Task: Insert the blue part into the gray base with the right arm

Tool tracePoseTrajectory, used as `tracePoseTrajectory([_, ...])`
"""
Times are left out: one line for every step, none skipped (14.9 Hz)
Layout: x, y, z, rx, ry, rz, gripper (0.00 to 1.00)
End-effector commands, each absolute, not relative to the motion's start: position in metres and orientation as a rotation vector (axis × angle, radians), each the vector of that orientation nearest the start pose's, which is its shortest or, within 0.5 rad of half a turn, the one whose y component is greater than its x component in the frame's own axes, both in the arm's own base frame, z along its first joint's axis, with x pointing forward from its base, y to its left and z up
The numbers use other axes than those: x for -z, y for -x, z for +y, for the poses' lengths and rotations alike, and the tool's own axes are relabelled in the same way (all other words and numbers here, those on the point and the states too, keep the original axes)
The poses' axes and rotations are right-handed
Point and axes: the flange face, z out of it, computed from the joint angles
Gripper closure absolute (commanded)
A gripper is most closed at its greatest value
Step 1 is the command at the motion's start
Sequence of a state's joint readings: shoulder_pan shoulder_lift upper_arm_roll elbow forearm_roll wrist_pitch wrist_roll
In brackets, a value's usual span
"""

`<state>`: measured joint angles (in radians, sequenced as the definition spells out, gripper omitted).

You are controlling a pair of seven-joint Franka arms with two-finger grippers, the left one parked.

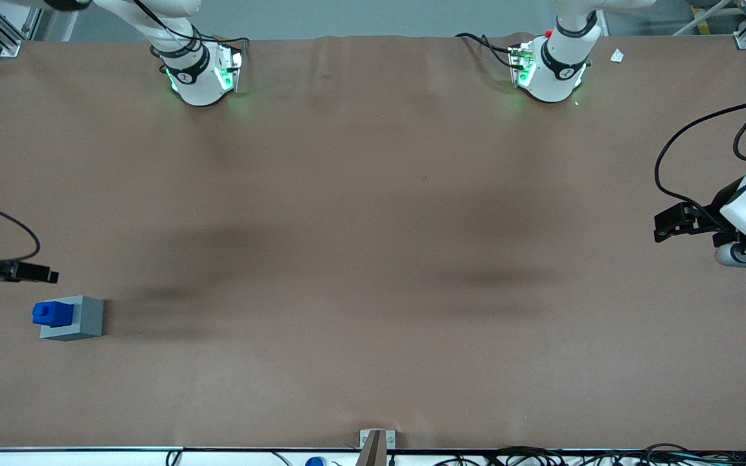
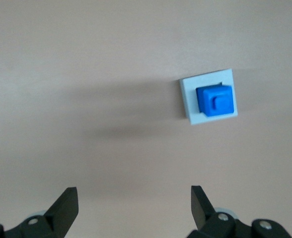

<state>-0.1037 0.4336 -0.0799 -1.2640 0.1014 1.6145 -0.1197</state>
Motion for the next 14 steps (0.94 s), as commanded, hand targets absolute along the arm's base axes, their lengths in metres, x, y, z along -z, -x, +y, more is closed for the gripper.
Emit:
tracePoseTrajectory([-0.556, -0.599, -0.073, -0.062, 3.047, 0.122, 0.00])
tracePoseTrajectory([-0.571, -0.586, -0.061, -0.042, 3.058, 0.138, 0.00])
tracePoseTrajectory([-0.582, -0.578, -0.046, -0.029, 3.082, 0.137, 0.00])
tracePoseTrajectory([-0.590, -0.573, -0.030, -0.032, 3.115, 0.120, 0.00])
tracePoseTrajectory([-0.594, -0.571, -0.016, -0.043, 3.150, 0.125, 0.00])
tracePoseTrajectory([-0.598, -0.571, -0.008, -0.039, 3.176, 0.149, 0.00])
tracePoseTrajectory([-0.607, -0.566, -0.002, -0.016, 3.184, 0.152, 0.00])
tracePoseTrajectory([-0.610, -0.565, -0.002, -0.016, 3.184, 0.152, 0.00])
tracePoseTrajectory([-0.616, -0.564, -0.002, -0.011, 3.184, 0.144, 0.00])
tracePoseTrajectory([-0.624, -0.565, -0.003, -0.004, 3.186, 0.140, 0.00])
tracePoseTrajectory([-0.629, -0.563, -0.004, -0.013, 3.186, 0.144, 0.00])
tracePoseTrajectory([-0.630, -0.563, -0.004, -0.014, 3.186, 0.144, 0.00])
tracePoseTrajectory([-0.629, -0.564, -0.004, -0.018, 3.185, 0.144, 0.00])
tracePoseTrajectory([-0.628, -0.563, -0.004, -0.021, 3.185, 0.141, 0.00])
